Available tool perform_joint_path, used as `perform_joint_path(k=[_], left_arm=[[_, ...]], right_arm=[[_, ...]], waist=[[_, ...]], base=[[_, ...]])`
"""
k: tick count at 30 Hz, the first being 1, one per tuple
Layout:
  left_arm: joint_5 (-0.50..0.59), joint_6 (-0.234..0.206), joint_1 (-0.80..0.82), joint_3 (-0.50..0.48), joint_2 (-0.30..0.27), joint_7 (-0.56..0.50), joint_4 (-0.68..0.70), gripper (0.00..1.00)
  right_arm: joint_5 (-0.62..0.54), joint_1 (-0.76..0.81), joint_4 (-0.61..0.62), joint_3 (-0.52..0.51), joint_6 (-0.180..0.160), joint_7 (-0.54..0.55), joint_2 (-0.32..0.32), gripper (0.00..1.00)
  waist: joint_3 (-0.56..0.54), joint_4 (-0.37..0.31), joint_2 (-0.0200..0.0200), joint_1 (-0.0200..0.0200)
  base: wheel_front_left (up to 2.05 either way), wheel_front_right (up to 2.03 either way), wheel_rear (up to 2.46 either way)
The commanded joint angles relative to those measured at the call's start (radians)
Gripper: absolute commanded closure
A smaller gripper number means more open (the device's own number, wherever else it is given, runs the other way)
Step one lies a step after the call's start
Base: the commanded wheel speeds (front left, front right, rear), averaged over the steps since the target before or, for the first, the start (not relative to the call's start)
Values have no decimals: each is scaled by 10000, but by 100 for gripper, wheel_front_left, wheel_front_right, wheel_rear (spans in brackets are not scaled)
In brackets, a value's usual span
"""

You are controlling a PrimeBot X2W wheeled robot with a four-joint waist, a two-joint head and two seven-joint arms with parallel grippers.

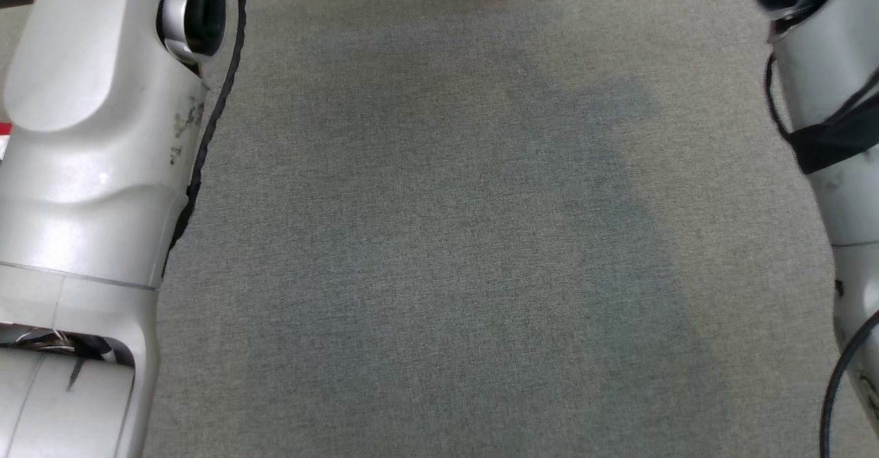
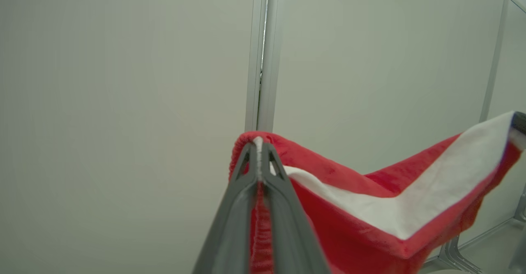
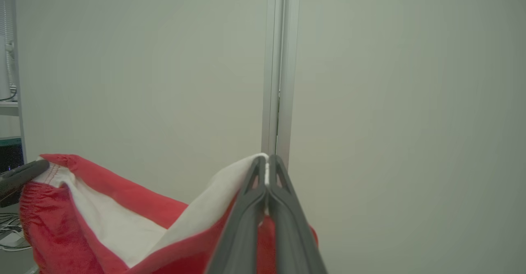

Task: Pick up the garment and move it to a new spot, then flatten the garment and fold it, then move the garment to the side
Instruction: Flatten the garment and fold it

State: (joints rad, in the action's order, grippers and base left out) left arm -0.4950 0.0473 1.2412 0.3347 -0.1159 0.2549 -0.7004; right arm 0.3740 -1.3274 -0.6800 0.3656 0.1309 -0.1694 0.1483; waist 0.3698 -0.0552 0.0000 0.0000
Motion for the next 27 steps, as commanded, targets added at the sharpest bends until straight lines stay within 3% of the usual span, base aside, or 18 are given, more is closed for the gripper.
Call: perform_joint_path(k=[1,7,14,20,27], left_arm=[[-59,108,-16,-24,78,50,-449,100],[-295,413,-1092,-167,460,105,-2629,100],[-324,587,-2767,-105,607,109,-3437,100],[-459,756,-4284,152,630,111,-2878,100],[-144,734,-6454,-429,632,100,-1165,100]], right_arm=[[154,44,-395,194,-2,-172,-123,100],[979,1161,-2358,1625,-3,-573,-697,100],[2239,3087,-3043,2811,-2,-834,-903,100],[3044,4751,-2384,2988,-2,-960,-605,100],[2622,7246,-253,1920,-3,-960,161,100]], waist=[[19,-39,0,0],[124,-108,0,0],[56,-91,0,0],[-167,-10,0,0],[-891,57,0,0]], base=[[0,0,0],[0,0,0],[0,0,0],[0,0,0],[0,0,0]])
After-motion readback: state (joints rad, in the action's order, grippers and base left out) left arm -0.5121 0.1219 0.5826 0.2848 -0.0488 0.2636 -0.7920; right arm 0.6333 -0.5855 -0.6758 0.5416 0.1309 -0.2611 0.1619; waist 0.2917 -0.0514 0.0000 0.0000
